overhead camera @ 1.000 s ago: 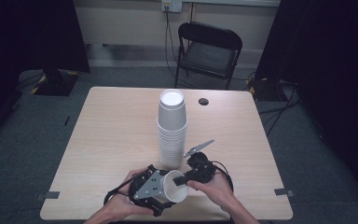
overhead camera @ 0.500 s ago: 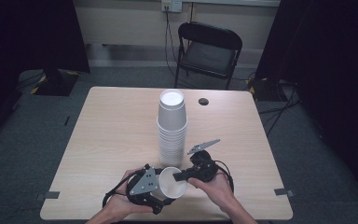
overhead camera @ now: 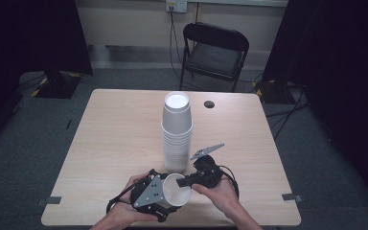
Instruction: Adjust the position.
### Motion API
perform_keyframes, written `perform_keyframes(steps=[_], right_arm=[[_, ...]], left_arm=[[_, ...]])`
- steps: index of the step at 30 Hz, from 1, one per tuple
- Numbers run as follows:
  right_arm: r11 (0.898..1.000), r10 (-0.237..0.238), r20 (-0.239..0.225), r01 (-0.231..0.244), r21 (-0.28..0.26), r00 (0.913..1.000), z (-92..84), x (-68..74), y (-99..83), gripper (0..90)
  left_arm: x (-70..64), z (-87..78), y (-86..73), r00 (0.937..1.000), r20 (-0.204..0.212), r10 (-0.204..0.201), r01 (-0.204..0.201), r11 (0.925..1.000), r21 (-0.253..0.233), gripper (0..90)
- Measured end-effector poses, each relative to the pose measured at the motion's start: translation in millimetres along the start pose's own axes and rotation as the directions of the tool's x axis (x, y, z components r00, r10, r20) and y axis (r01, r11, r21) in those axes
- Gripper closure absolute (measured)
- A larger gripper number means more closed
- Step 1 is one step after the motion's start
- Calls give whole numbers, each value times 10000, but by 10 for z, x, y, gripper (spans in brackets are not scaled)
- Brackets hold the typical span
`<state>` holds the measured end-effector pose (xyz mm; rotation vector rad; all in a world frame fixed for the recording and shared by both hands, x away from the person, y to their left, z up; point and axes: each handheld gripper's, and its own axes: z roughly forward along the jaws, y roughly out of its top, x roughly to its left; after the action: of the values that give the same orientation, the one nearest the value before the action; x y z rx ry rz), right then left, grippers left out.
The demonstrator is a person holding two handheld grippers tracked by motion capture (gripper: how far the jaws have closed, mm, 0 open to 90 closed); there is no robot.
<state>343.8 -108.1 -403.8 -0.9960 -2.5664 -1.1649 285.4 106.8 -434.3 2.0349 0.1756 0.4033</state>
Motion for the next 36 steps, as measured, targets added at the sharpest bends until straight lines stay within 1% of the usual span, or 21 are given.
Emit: perform_keyframes(steps=[1, 3, 4, 5, 7, 8, 9, 10, 11, 12, 14, 15, 17, 18, 21, 23, 25, 31, 32, 34, 36], right_arm=[[10000, -31, 46, 31, 27, 10000, -7, 7, -2, 819], [9999, -45, 70, 46, -148, 10000, -28, 16, -11, 781], [9998, -50, 65, 51, -193, 10000, -38, 20, -13, 766], [9994, -45, 154, 50, -352, 9999, -57, 23, -17, 758], [9982, -10, 152, 19, -607, 9999, -85, 20, -23, 755], [9971, -14, 172, 27, -763, 9999, -99, 13, -27, 747], [9961, -69, 84, 76, -880, 9999, -111, 8, -28, 738], [9946, -138, -32, 134, -1024, 9999, -124, 4, -31, 736], [9930, -40, -30, 36, -1177, 10000, -139, 1, -35, 732], [9922, -32, -13, 31, -1249, 10000, -146, -4, -37, 731], [9880, -92, -145, 68, -1546, 9999, -168, -9, -41, 728], [9860, -104, -170, 74, -1664, 9998, -180, -11, -42, 724], [9802, -134, -221, 88, -1980, 9997, -216, -9, -42, 719], [9779, -168, -176, 127, -2086, 9997, -230, -10, -43, 718], [9756, -182, 259, 235, -2182, 9995, -261, 1, -49, 709], [9711, -158, 271, 217, -2375, 9995, -288, 4, -57, 708], [9656, -175, 333, 255, -2589, 9993, -314, 2, -65, 702], [9556, -236, 404, 344, -2928, 9989, -372, -16, -107, 685], [9554, -246, 422, 360, -2931, 9988, -379, -18, -114, 683], [9516, -270, 490, 407, -3046, 9984, -397, -31, -135, 673], [9493, -241, 611, 420, -3116, 9978, -425, -45, -159, 659]], left_arm=[[6, -6, -6, 10000, -15, -99, 99, 9999, -41, 124], [18, -18, -23, 9997, -55, -225, 224, 9997, -83, 124], [20, -22, -37, 9992, -66, -404, 403, 9991, -147, 125], [34, -31, -44, 9995, -112, -308, 308, 9995, -57, 125], [46, -44, -64, 9987, -152, -488, 487, 9988, -69, 125], [50, -47, -69, 9981, -175, -590, 587, 9981, -159, 125], [61, -56, -73, 9976, -206, -661, 658, 9977, -143, 125], [70, -58, -74, 9959, -173, -888, 885, 9959, -212, 124], [78, -64, -73, 9947, -126, -1024, 1021, 9945, -229, 124], [89, -75, -71, 9940, -146, -1081, 1077, 9939, -235, 124], [95, -81, -72, 9922, -209, -1231, 1224, 9919, -336, 123], [104, -89, -76, 9913, -214, -1300, 1294, 9912, -289, 124], [120, -105, -90, 9876, -232, -1553, 1546, 9875, -305, 124], [131, -113, -97, 9871, -277, -1579, 1572, 9872, -277, 124], [153, -122, -123, 9810, -369, -1902, 1889, 9813, -355, 124], [181, -141, -143, 9757, -385, -2159, 2145, 9760, -369, 124], [201, -157, -158, 9751, -545, -2149, 2130, 9763, -387, 125], [246, -213, -171, 9687, -741, -2368, 2331, 9709, -556, 125], [259, -227, -174, 9668, -738, -2447, 2404, 9686, -630, 125], [284, -257, -177, 9628, -748, -2596, 2550, 9646, -667, 126], [306, -284, -183, 9578, -749, -2775, 2716, 9591, -799, 126]])
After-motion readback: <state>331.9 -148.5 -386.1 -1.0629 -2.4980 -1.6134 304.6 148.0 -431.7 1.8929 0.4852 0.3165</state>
